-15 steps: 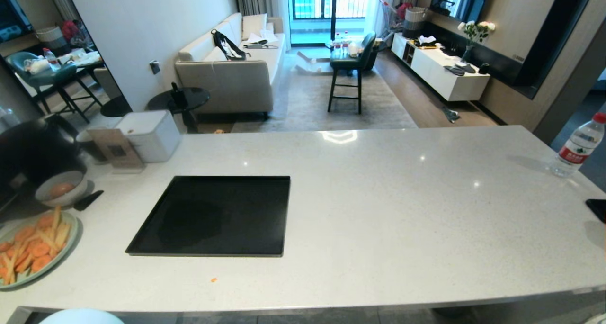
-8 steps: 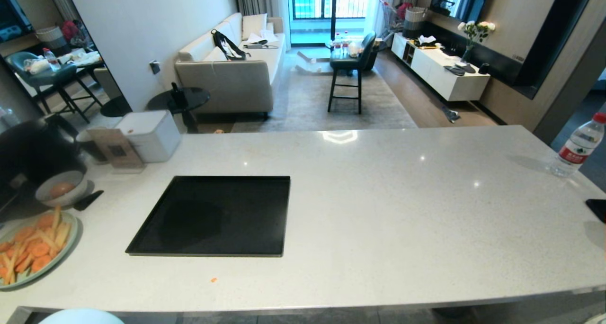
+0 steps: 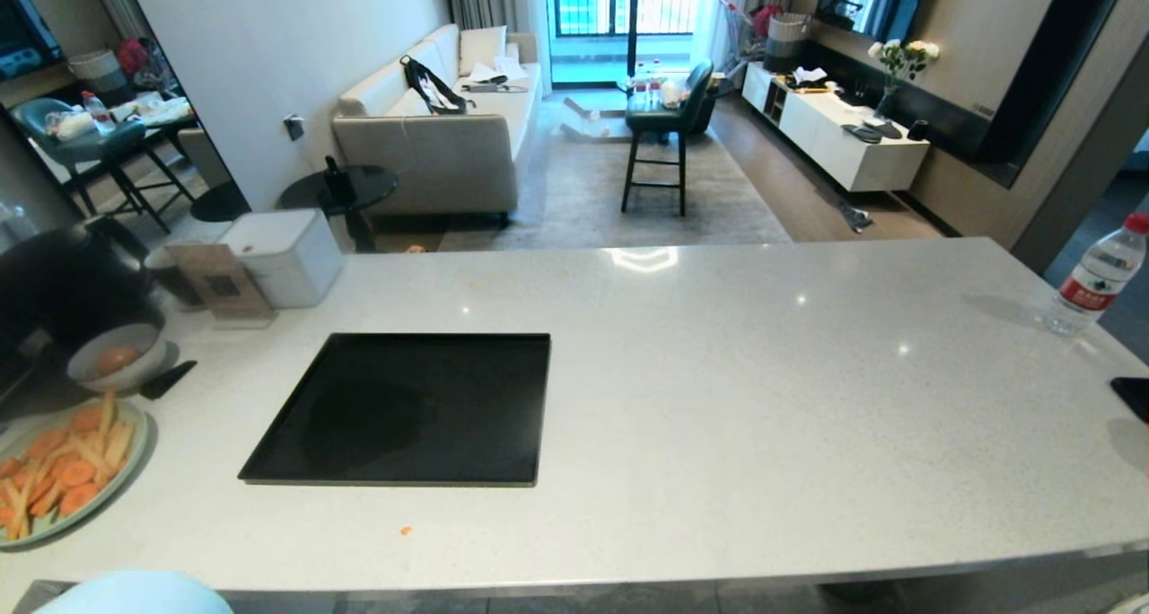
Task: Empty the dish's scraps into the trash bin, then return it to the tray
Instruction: Put the bowl back to the table
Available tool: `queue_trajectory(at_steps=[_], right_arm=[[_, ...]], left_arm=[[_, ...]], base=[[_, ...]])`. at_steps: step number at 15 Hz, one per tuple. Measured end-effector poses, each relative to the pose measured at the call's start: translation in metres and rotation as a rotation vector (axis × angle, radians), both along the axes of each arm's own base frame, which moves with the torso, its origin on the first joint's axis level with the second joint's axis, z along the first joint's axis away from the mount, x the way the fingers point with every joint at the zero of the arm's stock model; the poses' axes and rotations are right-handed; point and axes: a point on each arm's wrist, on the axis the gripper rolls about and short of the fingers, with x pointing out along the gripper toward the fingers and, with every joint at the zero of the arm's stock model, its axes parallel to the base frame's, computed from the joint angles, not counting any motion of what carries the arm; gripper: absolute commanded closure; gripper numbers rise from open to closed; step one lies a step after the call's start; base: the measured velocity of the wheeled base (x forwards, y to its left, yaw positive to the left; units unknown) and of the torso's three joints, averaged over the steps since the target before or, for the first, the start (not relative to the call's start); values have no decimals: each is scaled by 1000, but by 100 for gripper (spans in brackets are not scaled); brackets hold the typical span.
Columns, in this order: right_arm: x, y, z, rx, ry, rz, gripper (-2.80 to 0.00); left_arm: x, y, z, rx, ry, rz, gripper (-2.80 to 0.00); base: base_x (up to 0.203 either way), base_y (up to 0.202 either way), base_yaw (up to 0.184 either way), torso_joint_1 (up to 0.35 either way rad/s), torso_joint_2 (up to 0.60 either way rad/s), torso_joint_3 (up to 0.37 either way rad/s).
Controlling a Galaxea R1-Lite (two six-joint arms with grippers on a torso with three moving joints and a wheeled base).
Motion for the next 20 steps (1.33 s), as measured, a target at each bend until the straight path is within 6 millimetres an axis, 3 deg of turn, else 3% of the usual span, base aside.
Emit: queue_trajectory(at_steps=[3, 6, 8, 12, 16, 20], right_arm=[[0, 0, 0, 0, 0, 0, 0], [0, 0, 0, 0, 0, 0, 0], [0, 0, 0, 0, 0, 0, 0], [0, 0, 0, 0, 0, 0, 0], [0, 0, 0, 0, 0, 0, 0], [0, 0, 0, 0, 0, 0, 0]], left_arm=[[15, 0, 34, 4, 73, -21, 0], [50, -1, 74, 37, 174, -37, 0], [87, -3, 103, 62, 236, -44, 0], [187, -6, 148, 158, 322, -63, 0], [291, -12, 160, 230, 417, -85, 0], [357, -11, 141, 257, 657, -78, 0]], base=[[0, 0, 0, 0, 0, 0], [0, 0, 0, 0, 0, 0], [0, 0, 0, 0, 0, 0], [0, 0, 0, 0, 0, 0], [0, 0, 0, 0, 0, 0], [0, 0, 0, 0, 0, 0]])
